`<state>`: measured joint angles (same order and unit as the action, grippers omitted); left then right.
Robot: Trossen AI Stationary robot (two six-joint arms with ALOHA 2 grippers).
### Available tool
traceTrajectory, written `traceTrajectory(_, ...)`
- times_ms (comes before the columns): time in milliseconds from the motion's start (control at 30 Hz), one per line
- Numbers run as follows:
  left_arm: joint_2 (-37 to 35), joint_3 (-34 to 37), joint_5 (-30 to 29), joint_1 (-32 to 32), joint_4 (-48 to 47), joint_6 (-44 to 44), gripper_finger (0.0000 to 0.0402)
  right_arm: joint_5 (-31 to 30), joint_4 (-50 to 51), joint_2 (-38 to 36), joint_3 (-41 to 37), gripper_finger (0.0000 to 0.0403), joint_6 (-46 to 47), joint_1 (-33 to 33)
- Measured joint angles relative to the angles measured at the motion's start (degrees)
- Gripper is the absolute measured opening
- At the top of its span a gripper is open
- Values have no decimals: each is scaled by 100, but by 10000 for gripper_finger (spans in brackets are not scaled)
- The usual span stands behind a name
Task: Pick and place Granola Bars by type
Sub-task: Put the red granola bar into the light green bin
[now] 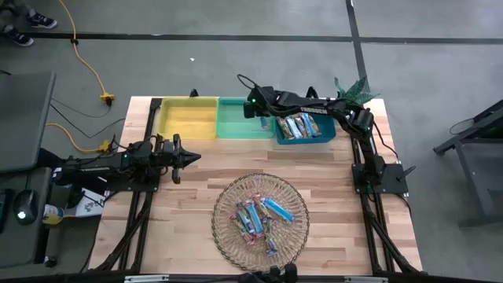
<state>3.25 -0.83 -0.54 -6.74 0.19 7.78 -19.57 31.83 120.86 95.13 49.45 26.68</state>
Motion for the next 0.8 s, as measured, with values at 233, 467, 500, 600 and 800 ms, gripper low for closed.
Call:
traceTrajectory(233, 0, -1, -2, 0, 0, 0, 0, 51, 2, -2, -41, 87, -23, 4)
traceTrajectory(467, 0, 1, -2, 0, 0, 1, 0, 193, 15, 0, -41, 87, -37, 4)
traceTrajectory(500, -2, -1, -2, 0, 0, 1, 0, 205, 24, -1, -41, 87, -39, 4)
traceTrajectory(600, 0, 0, -2, 0, 0, 1, 0, 245, 26, -1, -41, 87, -72, 2)
traceTrajectory(800, 0, -1, -2, 0, 0, 1, 0, 314, 41, 0, -41, 87, -190, 2)
